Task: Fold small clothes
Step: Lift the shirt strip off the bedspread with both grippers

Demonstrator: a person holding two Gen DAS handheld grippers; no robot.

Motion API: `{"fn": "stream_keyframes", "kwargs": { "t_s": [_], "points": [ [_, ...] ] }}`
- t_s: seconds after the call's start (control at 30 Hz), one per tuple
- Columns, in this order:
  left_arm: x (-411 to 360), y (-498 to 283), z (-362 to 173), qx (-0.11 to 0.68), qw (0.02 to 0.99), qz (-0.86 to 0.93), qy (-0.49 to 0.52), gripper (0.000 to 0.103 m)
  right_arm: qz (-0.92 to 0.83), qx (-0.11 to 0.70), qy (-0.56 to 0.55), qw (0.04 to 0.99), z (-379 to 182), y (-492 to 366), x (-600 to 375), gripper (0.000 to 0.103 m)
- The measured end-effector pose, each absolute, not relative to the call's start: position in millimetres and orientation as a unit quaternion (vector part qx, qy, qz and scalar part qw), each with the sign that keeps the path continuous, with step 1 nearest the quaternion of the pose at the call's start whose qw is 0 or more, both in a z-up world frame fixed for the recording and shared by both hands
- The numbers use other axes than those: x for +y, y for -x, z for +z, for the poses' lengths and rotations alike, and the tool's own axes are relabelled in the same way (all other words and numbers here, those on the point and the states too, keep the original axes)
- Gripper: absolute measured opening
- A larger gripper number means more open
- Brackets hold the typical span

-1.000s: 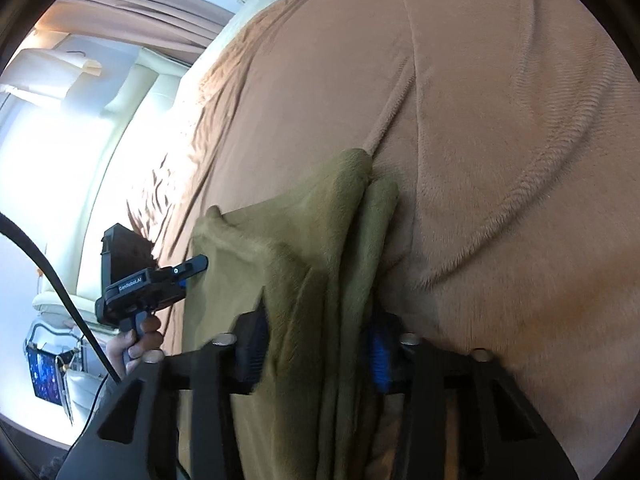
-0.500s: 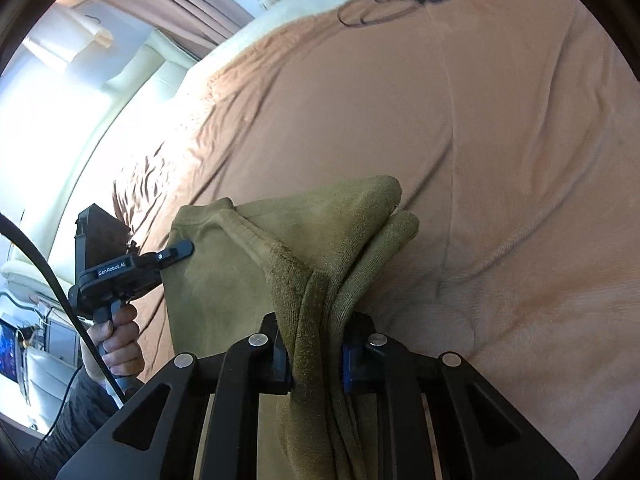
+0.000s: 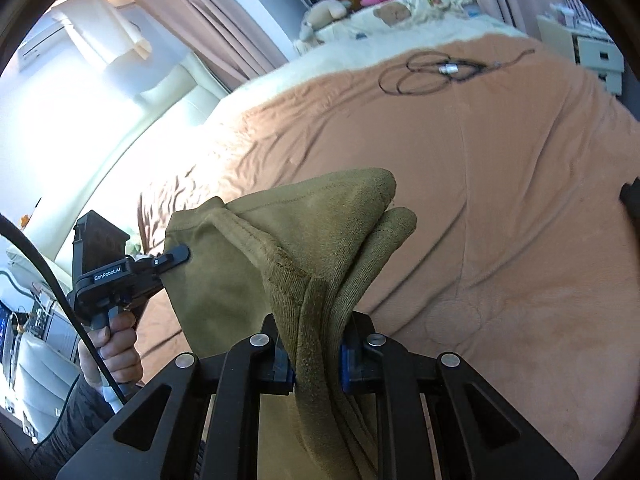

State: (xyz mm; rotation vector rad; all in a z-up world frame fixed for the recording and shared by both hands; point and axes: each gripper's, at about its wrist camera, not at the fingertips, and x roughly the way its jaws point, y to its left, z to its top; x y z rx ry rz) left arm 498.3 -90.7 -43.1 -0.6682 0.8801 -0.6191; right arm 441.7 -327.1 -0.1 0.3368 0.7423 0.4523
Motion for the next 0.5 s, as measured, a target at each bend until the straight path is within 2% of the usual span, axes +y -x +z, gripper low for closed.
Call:
{"fn": "stream_keyframes", "kwargs": {
  "t_s": [0.5],
  "points": [
    [-56.2,-381.3,74.5,0.325,0.846,-0.306,0.292,0.005,0.25,0.251,-0.132,0.926,72.8,-264.9,-317.1,0.012]
  ]
}}
